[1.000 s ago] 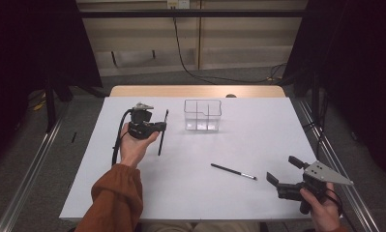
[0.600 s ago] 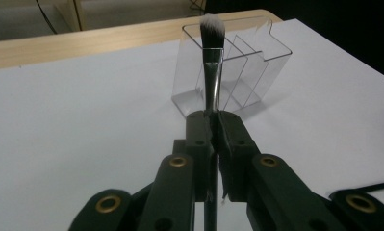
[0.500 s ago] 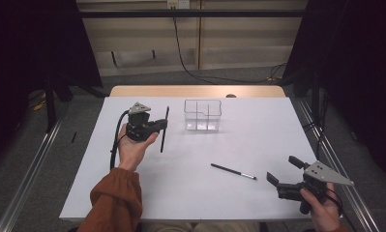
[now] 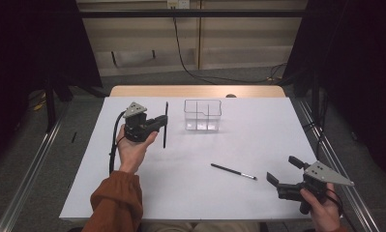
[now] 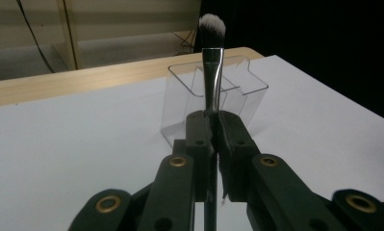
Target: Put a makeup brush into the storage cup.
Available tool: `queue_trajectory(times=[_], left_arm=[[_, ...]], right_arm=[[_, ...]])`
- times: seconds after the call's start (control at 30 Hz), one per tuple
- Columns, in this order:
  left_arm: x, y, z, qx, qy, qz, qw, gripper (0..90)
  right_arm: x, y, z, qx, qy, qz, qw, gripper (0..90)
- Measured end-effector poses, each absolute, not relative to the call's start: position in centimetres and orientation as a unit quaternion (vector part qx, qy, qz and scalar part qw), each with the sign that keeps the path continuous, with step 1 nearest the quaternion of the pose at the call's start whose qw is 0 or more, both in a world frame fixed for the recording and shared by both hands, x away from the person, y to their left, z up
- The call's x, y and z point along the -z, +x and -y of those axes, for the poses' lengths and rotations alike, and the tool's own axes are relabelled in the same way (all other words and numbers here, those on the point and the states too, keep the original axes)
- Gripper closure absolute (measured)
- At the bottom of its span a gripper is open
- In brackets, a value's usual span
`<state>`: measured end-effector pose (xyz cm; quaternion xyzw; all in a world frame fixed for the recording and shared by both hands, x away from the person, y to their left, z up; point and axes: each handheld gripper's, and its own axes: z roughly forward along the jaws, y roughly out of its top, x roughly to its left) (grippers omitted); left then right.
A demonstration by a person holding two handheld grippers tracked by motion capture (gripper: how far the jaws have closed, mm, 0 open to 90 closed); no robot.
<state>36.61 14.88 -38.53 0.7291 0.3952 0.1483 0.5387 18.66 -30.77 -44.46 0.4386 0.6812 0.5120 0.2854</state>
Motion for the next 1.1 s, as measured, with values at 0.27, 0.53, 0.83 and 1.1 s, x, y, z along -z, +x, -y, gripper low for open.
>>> queue_trajectory(times=[0.27, 0.53, 0.83, 1.1], left_arm=[[38.2, 36.6, -14.8, -0.157, 0.72, -0.386, 0.556, 83.8], [37.1, 36.7, -14.6, -0.169, 0.719, -0.374, 0.561, 83.8], [35.9, 37.2, -13.5, -0.177, 0.717, -0.36, 0.57, 83.8], [35.3, 37.9, -12.8, -0.184, 0.718, -0.352, 0.572, 83.8]], right_arm=[[44.5, 18.7, 30.8, -0.513, 0.439, -0.681, 0.284, 0.6], [44.4, 18.7, 30.8, -0.516, 0.438, -0.679, 0.284, 0.5], [44.4, 18.7, 30.7, -0.521, 0.437, -0.677, 0.282, 0.3], [44.4, 18.6, 30.7, -0.523, 0.436, -0.676, 0.281, 0.3]])
